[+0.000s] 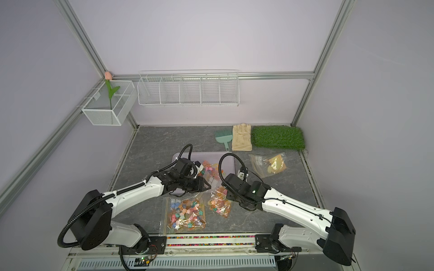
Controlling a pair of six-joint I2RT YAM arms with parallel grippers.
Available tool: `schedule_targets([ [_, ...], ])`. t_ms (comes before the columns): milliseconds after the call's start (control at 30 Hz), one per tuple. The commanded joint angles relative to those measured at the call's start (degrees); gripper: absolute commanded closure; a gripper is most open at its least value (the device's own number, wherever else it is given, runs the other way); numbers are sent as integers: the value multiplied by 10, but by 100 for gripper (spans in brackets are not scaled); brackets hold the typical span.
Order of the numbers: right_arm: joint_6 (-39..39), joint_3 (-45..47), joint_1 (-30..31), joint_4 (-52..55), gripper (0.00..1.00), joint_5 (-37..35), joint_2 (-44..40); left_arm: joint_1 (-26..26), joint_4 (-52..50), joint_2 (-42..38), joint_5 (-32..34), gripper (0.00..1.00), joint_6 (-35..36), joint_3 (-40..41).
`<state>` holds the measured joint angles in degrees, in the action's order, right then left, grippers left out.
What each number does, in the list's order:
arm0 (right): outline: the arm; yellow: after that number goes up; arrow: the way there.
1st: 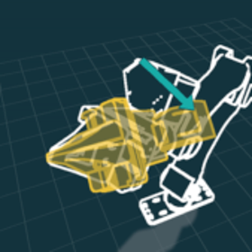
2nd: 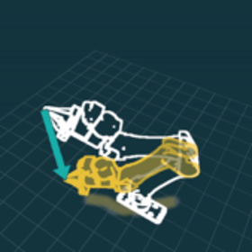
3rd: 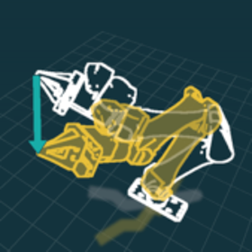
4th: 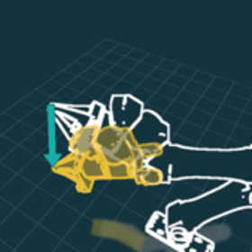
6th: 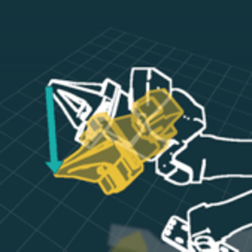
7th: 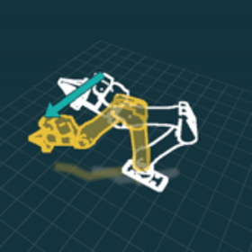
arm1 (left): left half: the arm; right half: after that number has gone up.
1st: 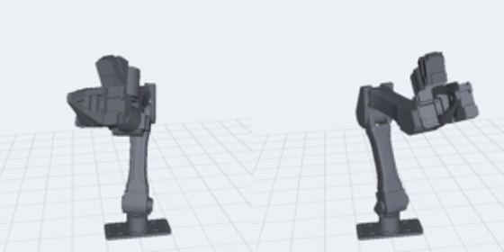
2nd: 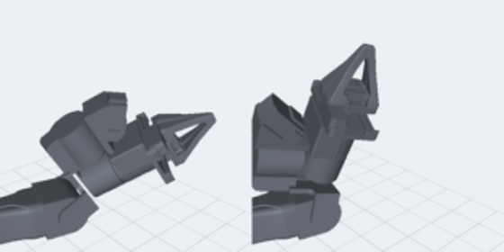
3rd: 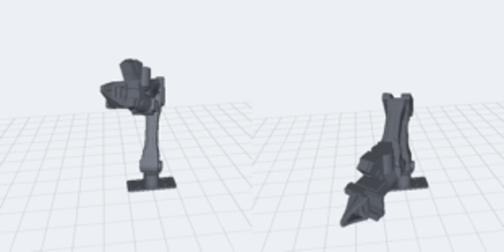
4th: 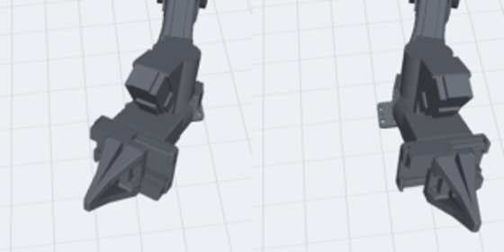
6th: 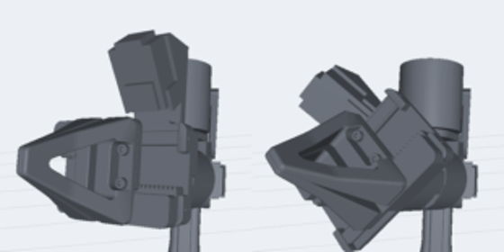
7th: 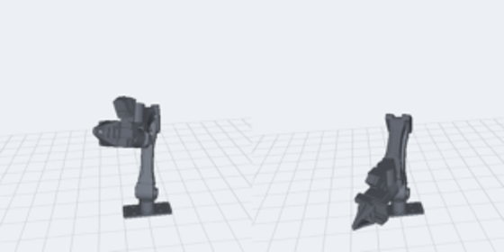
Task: Pour candies out of the ziploc bag
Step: Pick up the ziploc bag from the center of the board.
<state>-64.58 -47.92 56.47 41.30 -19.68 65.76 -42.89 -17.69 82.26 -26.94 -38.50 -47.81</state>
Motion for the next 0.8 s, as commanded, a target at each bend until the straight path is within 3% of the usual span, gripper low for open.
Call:
schedule_targets([
  [0, -32, 44, -19, -37, 47, 49, -4, -2, 5, 10, -3, 72, 6, -16],
  [300, -57, 142, -60, -147, 36, 143, -26, -2, -10, 10, 2, 100, 16, -18],
  [500, -76, 200, -62, -229, 33, 164, -34, -3, -17, 6, 5, 100, 20, -20],
  [767, -74, 223, -63, -288, 42, 155, -24, -3, -24, 1, 8, 100, 23, -19],
])
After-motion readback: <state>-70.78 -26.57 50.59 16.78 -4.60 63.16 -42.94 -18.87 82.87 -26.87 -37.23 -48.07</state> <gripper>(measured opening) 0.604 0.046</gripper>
